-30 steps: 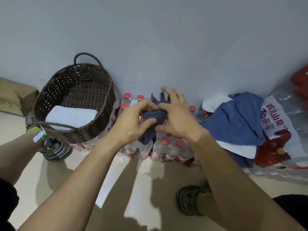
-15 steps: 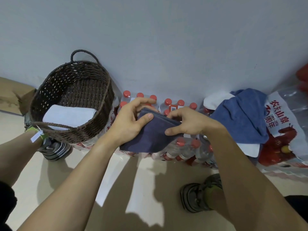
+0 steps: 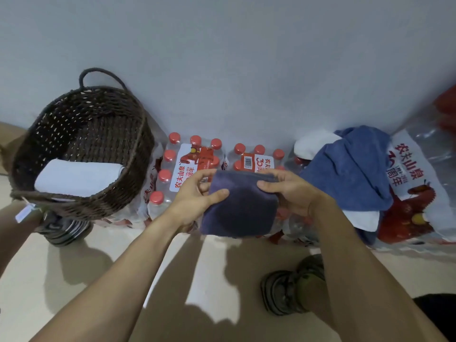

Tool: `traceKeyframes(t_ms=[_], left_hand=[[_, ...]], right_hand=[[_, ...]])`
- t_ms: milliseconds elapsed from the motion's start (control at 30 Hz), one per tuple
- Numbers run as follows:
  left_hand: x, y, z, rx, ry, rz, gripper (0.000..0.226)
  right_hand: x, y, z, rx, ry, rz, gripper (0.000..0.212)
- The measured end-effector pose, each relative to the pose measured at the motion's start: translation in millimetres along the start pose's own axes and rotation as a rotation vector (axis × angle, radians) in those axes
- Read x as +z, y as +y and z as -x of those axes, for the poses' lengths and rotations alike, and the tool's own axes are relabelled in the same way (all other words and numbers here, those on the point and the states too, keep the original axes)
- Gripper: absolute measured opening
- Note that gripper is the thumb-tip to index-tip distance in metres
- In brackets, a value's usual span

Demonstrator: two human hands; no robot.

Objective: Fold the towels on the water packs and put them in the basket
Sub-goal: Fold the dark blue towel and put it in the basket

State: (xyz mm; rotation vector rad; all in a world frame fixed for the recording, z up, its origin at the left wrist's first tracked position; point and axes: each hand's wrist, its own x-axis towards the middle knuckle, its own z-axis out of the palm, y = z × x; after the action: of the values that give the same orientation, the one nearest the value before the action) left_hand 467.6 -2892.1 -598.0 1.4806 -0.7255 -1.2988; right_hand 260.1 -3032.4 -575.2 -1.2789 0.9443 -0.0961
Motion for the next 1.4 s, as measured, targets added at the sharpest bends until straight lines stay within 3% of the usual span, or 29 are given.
traceKeyframes(t_ms=[100, 233, 300, 400, 500, 633, 833, 900, 1067, 1200, 1300, 1400], left_hand=[[11, 14, 1, 0.153, -0.047, -0.071, 0.060], [24, 35, 9, 0.417, -0.094, -0.384, 0.068], [28, 45, 12, 0.478, -0.131, -0.476, 0.068], [31, 54, 17, 0.520, -0.155, -0.596, 0.059], [29, 60, 19, 0.552, -0.112, -0.602, 0.042], [21, 69, 19, 0.579, -0.070, -0.541, 0.027], [17, 65, 15, 0.513, -0.001, -0.375, 0.019], [17, 58, 13, 0.446, 0.036, -0.265, 0.021], [21, 43, 2, 0.384, 0.130, -0.243, 0.023], [30, 33, -15, 0.307, 0.161, -0.266, 0.026], [38, 29, -32, 0.235, 0.210, -0.353, 0.039], [46, 17, -36, 0.296, 0.329, -0.585, 0.051]], right_hand=[[-12, 0, 5, -0.005, 0.006, 0.112, 0.034], [-9, -17, 11, -0.120, -0.006, 0.346, 0.083], [2, -31, 11, -0.195, -0.027, 0.543, 0.092], [19, -51, 12, -0.247, -0.045, 0.825, 0.066], [25, -66, 20, -0.254, -0.034, 0.787, 0.039], [22, -77, 29, -0.197, 0.008, 0.745, 0.031], [4, -74, 42, 0.060, -0.150, 0.863, 0.025], [-7, -66, 44, 0.067, -0.109, 0.779, 0.030], [-35, -40, 46, -0.028, -0.101, 0.169, 0.038], [-48, -22, 38, -0.038, -0.115, 0.034, 0.031], [-48, -8, 21, -0.078, 0.072, -0.038, 0.038], [-37, 8, 5, -0.110, 0.531, 0.146, 0.054]])
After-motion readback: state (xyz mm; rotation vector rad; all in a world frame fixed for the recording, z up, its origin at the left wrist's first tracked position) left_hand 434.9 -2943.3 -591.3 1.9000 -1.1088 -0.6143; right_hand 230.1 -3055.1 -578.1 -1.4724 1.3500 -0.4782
